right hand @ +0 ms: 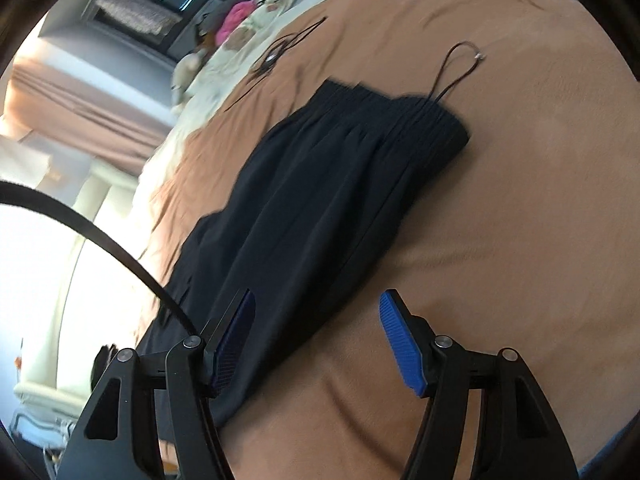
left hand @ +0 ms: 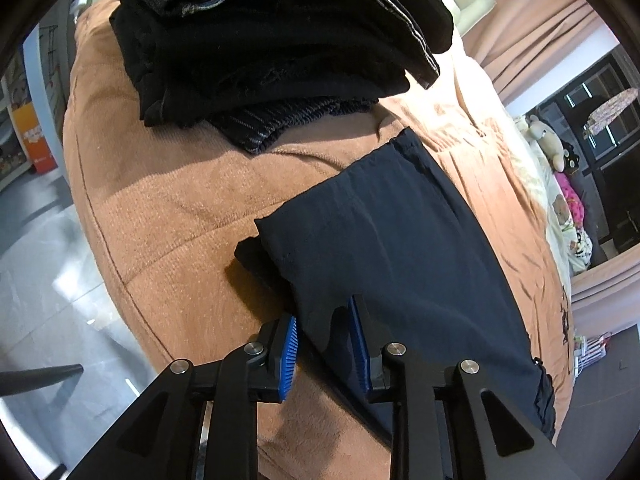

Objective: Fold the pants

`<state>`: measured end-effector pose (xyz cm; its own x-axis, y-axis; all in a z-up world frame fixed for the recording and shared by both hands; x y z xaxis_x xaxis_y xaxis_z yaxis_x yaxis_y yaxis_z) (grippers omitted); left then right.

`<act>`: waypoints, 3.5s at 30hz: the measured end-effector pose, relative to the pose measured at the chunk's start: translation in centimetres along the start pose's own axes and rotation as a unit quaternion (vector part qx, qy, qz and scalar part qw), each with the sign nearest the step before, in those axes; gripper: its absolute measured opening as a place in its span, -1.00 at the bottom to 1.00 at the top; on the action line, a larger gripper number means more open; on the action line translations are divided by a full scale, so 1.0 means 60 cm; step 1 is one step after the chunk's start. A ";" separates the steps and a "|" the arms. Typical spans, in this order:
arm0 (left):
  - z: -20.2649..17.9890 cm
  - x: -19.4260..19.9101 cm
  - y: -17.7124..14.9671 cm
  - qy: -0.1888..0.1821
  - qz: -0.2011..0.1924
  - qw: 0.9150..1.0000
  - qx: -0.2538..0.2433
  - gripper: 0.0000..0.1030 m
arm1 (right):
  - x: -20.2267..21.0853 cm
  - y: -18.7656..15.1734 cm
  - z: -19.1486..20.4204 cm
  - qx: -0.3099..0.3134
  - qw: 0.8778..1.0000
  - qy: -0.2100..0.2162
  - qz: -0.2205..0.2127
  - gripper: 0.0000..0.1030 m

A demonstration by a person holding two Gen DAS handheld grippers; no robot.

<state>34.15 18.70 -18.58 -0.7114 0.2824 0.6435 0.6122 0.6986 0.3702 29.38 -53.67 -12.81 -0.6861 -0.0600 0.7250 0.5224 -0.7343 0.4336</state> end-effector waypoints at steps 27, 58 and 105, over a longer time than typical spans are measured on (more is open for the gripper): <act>-0.012 -0.012 -0.019 0.020 -0.002 1.000 -0.010 -0.31 | -0.032 0.000 0.044 0.020 0.969 -0.241 -0.050 0.16; 0.000 -0.012 -0.016 -0.046 -0.034 0.997 0.055 -0.26 | 0.012 -0.013 0.015 -0.072 0.996 0.000 -0.049 -0.77; -0.048 -0.008 -0.013 -0.195 -0.018 0.981 0.014 -0.97 | 0.313 -0.281 0.284 0.107 0.984 -0.069 -0.125 -0.24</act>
<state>34.99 16.10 -17.24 -0.8133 0.4837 0.3235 0.5789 0.7287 0.3659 16.28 -30.91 2.62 -0.7389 0.2071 0.6412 0.4513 -0.5544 0.6992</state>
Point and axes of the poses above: each gripper's, at about its wrist camera, not at the fingertips, and x roughly against the way its jaws point, z to its left, y to its top, the point moved 5 cm from there along -x, roughly the way its jaws point, and after that the axes turned 14 degrees about -y, right-handed, at the moved point
